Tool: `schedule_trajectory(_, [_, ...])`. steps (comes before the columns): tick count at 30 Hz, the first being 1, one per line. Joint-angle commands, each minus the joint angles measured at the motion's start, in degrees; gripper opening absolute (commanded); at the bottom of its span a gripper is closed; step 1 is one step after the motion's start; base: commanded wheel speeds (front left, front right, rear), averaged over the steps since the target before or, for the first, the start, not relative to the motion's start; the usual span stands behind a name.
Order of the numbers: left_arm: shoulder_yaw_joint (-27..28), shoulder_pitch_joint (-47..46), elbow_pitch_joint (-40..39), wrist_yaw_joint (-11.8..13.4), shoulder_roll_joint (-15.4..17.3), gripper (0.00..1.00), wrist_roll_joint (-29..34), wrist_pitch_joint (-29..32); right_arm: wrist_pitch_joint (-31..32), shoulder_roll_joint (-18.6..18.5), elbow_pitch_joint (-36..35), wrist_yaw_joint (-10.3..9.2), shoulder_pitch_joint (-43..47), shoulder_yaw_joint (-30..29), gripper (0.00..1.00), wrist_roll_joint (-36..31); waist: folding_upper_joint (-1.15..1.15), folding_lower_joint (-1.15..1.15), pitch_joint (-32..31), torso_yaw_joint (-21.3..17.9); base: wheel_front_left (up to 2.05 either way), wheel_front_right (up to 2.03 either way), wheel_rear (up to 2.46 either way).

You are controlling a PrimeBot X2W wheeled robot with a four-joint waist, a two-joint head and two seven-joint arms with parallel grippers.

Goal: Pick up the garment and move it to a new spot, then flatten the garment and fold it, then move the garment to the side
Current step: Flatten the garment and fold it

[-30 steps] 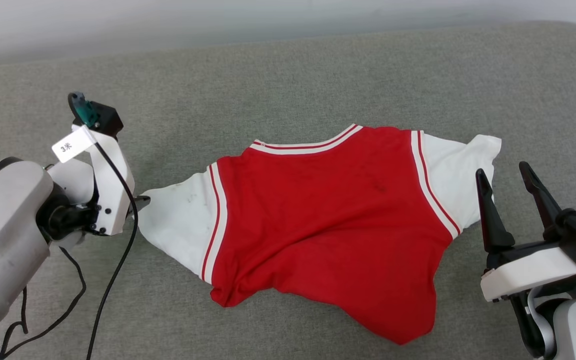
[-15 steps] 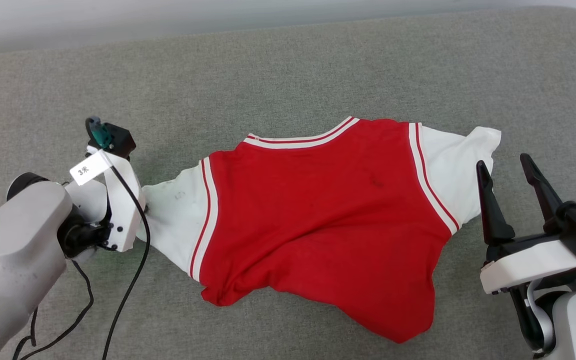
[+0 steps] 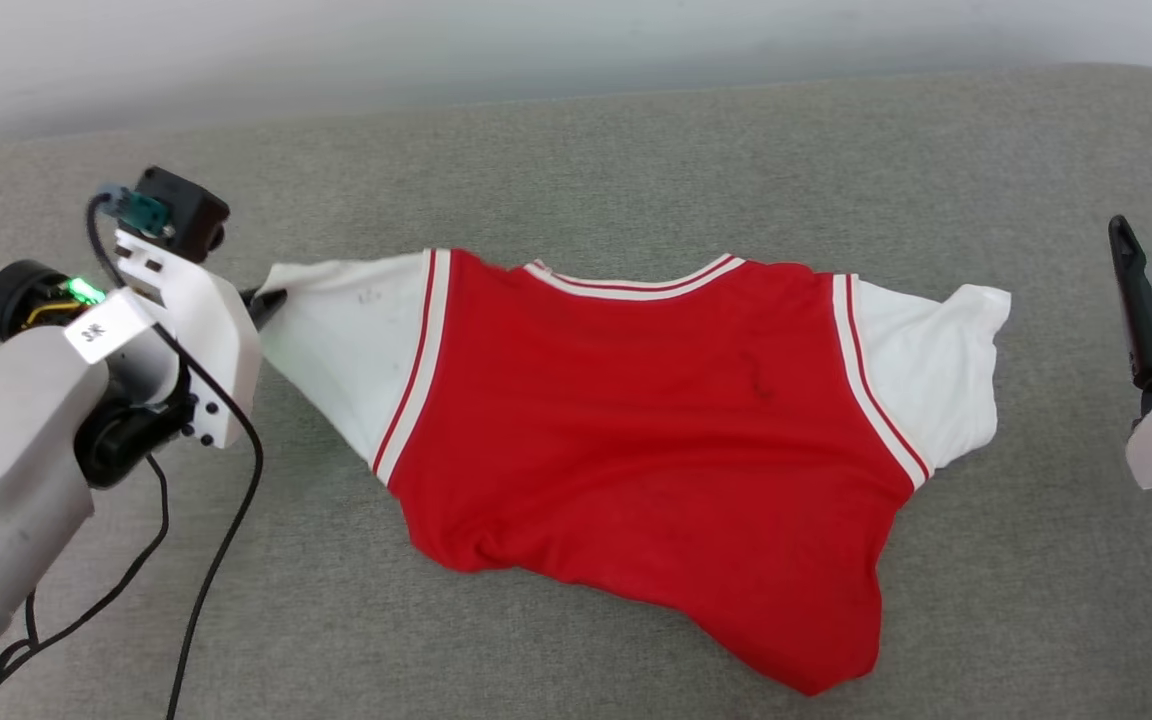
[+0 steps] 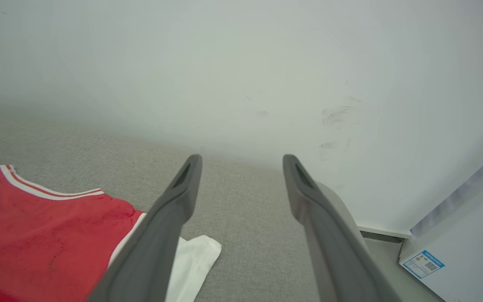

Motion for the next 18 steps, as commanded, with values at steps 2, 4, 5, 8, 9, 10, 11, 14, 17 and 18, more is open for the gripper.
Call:
schedule_trajectory(2, [0.86,0.57,-1.91,1.05,1.25,0.00,0.15,-1.71,3.98,-2.29,0.76,-0.04,-1.74,1.15,1.00,3.12,0.00,0.00,0.04,0.81,0.00,0.00,0.00])
schedule_trajectory(4, [1.32,1.33,-4.43,2.17,2.49,0.00,0.43,-2.93,8.51,-5.36,1.59,-0.05,-3.11,2.02,1.00,6.44,0.00,0.00,0.33,1.53,0.00,0.00,0.00])
schedule_trajectory(5, [1.60,1.60,-5.59,2.79,3.16,0.00,0.42,-3.41,10.92,-6.71,2.19,-0.04,-3.56,2.64,1.00,7.73,0.00,0.00,0.56,1.91,0.00,0.00,0.00])
schedule_trajectory(8, [2.33,2.48,-9.52,4.77,5.46,0.00,0.65,-4.57,17.81,-10.56,4.24,-0.04,-5.72,4.58,1.00,12.34,0.00,0.00,1.40,3.00,0.00,0.00,0.00])
schedule_trajectory(9, [2.59,2.80,-10.71,5.37,6.13,0.00,0.64,-4.86,20.34,-11.88,5.11,-0.04,-6.41,5.36,1.00,13.82,0.00,0.00,1.76,3.44,0.00,0.00,0.00])
schedule_trajectory(10, [2.83,3.02,-12.05,5.98,6.79,0.00,0.70,-5.15,22.75,-13.25,5.83,-0.04,-7.07,6.59,1.00,14.98,0.00,0.00,2.18,3.85,0.00,0.00,0.00])
schedule_trajectory(11, [3.16,3.07,-13.33,6.60,7.37,0.00,0.83,-5.47,25.23,-14.64,6.60,-0.05,-7.96,7.72,1.00,16.54,0.00,0.00,2.67,4.29,0.00,0.00,0.00])
schedule_trajectory(14, [3.61,3.52,-17.15,8.09,8.66,0.00,0.93,-6.02,32.23,-17.01,8.81,-0.04,-10.48,11.23,1.00,20.91,0.00,0.00,4.10,5.49,0.00,0.00,0.00])
schedule_trajectory(17, [4.04,3.39,-20.30,9.51,9.36,0.00,1.38,-6.35,37.08,-18.04,11.10,-0.05,-13.92,13.93,1.00,23.73,0.00,0.00,5.76,6.53,0.00,0.00,0.00])
schedule_trajectory(18, [4.08,3.23,-21.27,9.85,9.42,0.00,1.65,-6.46,38.37,-18.08,11.89,-0.05,-14.99,14.86,1.00,24.08,0.00,0.00,6.40,6.86,0.00,0.00,0.00])
